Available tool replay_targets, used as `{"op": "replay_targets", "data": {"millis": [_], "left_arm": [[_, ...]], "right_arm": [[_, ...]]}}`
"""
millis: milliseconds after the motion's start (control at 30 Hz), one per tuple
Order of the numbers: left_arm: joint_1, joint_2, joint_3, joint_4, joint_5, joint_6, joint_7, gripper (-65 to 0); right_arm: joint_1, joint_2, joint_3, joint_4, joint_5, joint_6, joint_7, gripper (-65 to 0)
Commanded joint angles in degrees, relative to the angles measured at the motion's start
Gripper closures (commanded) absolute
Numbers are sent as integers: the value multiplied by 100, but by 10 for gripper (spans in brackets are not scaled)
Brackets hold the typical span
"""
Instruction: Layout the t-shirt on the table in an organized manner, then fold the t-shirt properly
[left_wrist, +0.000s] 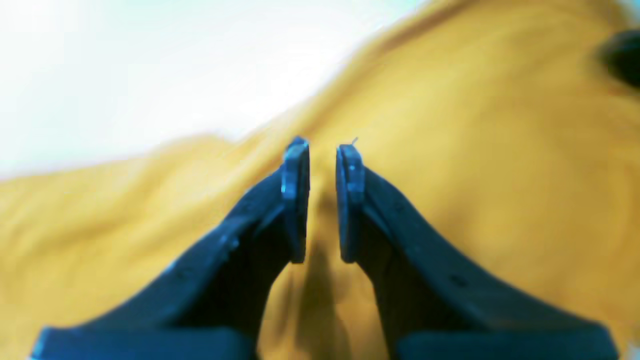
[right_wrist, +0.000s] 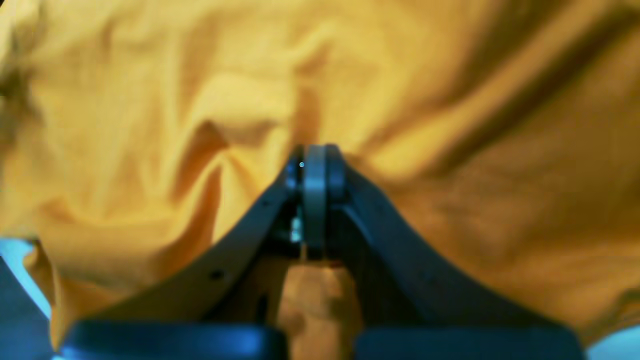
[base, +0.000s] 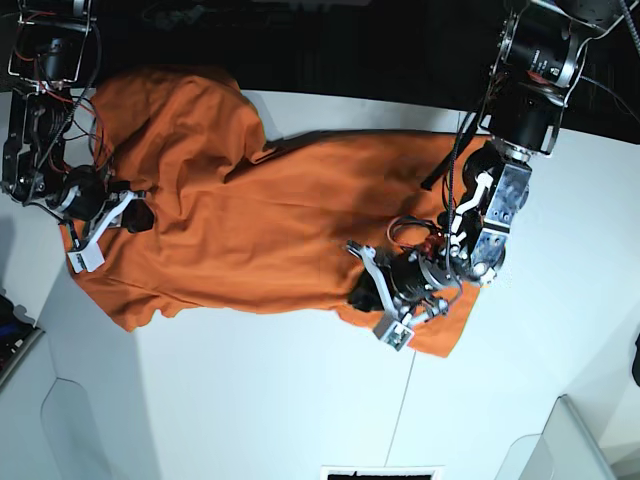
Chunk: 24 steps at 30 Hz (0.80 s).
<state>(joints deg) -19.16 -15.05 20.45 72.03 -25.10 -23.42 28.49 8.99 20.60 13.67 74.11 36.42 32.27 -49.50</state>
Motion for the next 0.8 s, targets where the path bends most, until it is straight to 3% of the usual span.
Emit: {"op": "replay_targets", "data": {"millis": [0, 133, 300, 500, 667, 767], "left_arm": [[-326, 4, -26, -221, -63, -57, -240, -103], [-765, 11, -15, -1471, 188, -26, -723, -103], [-1167, 17, -15, -2765, 452, 498, -1233, -103], [-1703, 7, -17, -3558, 658, 911, -1276, -103], [-2048, -4, -17, -3560, 774, 901, -946, -103], [-2214, -7, -17, -3272, 431, 402, -579, -103]], "right_arm": [[-17, 61, 37, 186, 85, 59, 39, 0], [-125, 9, 31, 358, 33, 59, 13, 0], [-125, 22, 31, 313, -494, 50, 22, 0], [-114, 284, 35, 151, -850, 4, 417, 0], [109, 400, 35, 146, -787, 4, 474, 0], [308, 400, 35, 153, -494, 7, 428, 0]]}}
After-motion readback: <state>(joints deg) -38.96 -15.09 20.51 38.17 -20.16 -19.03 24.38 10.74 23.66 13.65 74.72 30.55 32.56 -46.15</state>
